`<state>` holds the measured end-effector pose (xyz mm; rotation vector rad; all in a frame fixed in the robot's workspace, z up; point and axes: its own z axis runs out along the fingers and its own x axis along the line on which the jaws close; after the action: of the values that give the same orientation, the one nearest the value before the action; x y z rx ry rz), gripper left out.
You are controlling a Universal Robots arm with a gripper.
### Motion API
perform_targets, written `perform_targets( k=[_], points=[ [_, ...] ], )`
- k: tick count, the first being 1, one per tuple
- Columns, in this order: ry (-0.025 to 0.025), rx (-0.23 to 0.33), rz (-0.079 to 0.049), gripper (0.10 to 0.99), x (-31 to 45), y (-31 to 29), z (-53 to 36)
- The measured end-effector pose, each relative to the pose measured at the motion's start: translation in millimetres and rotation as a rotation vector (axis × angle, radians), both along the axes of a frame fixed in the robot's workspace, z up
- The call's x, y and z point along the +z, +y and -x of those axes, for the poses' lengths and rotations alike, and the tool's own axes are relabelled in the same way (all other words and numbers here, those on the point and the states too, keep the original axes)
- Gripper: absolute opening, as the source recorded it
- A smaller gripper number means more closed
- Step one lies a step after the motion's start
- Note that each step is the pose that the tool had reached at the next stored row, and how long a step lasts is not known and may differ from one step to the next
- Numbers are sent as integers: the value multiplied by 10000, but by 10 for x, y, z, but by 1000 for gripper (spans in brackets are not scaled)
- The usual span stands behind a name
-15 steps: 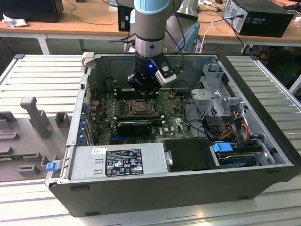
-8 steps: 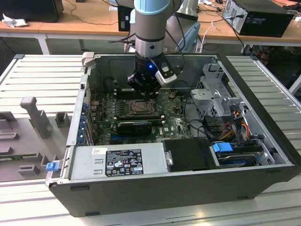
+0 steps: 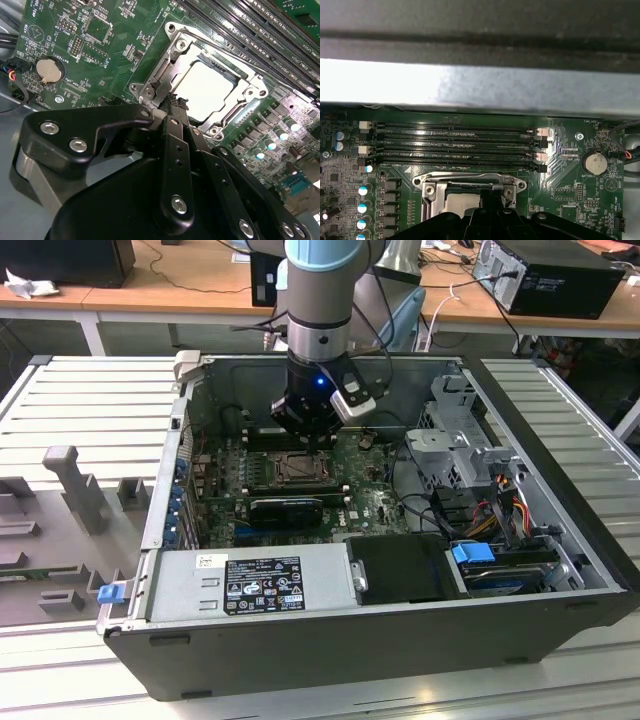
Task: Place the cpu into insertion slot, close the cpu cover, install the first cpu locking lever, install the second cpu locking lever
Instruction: 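Install the second cpu locking lever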
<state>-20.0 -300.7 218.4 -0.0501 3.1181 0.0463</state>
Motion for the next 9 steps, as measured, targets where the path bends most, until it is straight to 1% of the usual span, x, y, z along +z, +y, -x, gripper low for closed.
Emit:
perform_targets(
  k=[5, 9],
  points=[
    [0, 0, -1, 106, 33, 0, 0],
    [-1, 0, -2, 106, 37, 0, 0]
  ],
)
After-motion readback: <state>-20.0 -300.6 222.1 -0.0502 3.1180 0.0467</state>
